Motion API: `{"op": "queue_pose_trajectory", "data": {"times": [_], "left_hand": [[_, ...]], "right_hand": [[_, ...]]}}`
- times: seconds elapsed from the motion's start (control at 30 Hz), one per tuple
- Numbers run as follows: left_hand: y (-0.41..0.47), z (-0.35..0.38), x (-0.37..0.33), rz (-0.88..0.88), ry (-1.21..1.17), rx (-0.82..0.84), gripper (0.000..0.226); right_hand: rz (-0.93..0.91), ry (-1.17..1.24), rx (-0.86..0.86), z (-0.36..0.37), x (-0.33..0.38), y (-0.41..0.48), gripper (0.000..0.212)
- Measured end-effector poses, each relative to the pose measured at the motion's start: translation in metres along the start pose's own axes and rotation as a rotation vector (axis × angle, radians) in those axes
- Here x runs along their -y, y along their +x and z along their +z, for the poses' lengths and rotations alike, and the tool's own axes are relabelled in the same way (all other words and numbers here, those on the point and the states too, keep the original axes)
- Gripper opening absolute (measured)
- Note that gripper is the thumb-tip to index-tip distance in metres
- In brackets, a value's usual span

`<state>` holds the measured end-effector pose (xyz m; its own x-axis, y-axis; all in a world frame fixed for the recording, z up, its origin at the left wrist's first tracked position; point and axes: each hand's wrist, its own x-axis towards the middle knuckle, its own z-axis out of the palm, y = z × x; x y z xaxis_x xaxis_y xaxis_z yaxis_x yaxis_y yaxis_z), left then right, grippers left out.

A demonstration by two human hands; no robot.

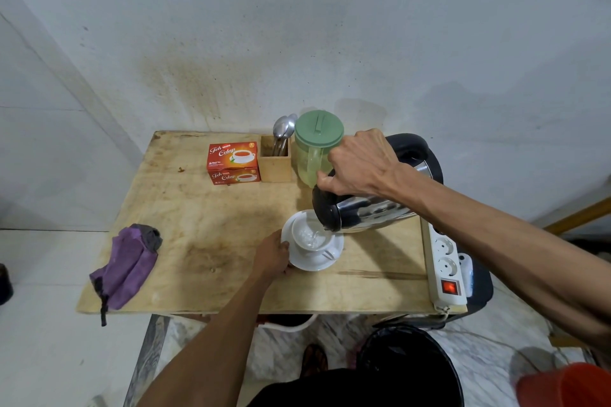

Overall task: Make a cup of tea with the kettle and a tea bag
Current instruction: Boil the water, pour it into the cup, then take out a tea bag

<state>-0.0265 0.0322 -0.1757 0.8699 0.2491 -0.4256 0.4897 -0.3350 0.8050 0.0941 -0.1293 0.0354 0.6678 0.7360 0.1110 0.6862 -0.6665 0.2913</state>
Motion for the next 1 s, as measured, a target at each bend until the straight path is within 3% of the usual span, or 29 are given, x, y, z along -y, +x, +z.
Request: {"op": "queue_pose_trajectory", "data": {"times": [1.0], "left_hand": [[0.0043,0.0014,0.0046,0.0,0.043,-0.011,0.037]], "right_hand": [[0.009,0.007,-0.007,0.0079,-0.0043,0.0021,0.049]]}}
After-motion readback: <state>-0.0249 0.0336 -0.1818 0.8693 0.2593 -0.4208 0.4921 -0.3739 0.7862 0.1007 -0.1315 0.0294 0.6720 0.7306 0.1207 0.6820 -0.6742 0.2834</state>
